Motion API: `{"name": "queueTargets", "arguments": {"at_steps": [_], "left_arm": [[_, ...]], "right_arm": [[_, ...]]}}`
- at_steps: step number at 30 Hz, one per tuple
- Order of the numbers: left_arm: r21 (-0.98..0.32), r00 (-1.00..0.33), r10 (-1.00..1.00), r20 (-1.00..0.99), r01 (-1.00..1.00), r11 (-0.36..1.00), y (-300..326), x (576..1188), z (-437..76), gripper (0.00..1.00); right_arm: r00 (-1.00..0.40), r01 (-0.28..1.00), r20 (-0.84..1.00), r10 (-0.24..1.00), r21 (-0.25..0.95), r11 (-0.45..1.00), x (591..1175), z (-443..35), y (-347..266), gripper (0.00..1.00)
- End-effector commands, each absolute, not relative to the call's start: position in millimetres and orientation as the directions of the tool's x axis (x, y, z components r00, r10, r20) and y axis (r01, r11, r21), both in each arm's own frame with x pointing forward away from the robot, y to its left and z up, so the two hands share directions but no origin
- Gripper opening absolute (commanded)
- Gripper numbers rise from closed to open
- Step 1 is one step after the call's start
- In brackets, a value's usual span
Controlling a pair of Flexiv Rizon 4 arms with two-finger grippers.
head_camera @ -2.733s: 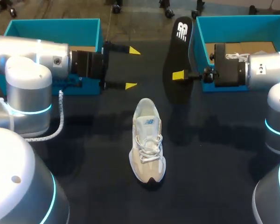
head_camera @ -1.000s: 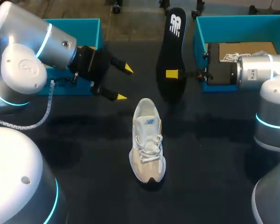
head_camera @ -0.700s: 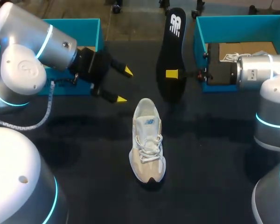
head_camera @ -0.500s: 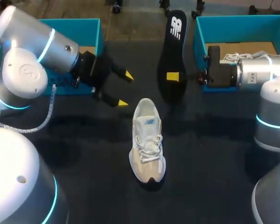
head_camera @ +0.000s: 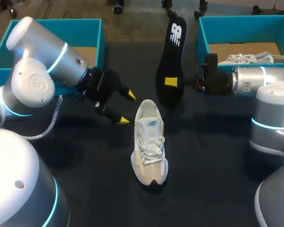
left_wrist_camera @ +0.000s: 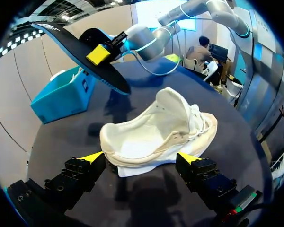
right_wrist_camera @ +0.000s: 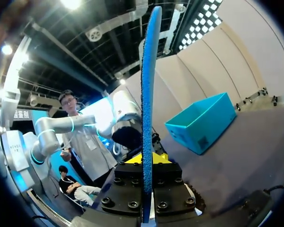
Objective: Take the shoe out of the shoebox, open the shoe tongue, remove and reinsert the insole, then place the shoe into the shoebox
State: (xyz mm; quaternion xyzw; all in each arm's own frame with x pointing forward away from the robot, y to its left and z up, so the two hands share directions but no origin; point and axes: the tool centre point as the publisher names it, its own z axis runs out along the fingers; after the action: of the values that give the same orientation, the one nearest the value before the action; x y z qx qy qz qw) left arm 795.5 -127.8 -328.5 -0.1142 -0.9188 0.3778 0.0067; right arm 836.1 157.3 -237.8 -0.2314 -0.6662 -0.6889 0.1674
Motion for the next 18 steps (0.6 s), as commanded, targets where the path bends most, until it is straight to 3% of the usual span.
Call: {"name": "queueTargets", "arguments": {"at_steps": [1,18], "left_arm": [[-0.689,-0.974,0.217,-0.064,0.201,0.696,-130,794,-336,1.0],[-0.677,-0.983,0.182,-0.03,0.154,0.72,-110,788,-355,1.0]], "right_arm": [[-0.835,0.546,0.549,0.052,0.836,-0.052,843,-244,170,0.0],[-0.832,0.552,0.554,0.036,0.832,-0.051,843,-243,178,0.0]]}}
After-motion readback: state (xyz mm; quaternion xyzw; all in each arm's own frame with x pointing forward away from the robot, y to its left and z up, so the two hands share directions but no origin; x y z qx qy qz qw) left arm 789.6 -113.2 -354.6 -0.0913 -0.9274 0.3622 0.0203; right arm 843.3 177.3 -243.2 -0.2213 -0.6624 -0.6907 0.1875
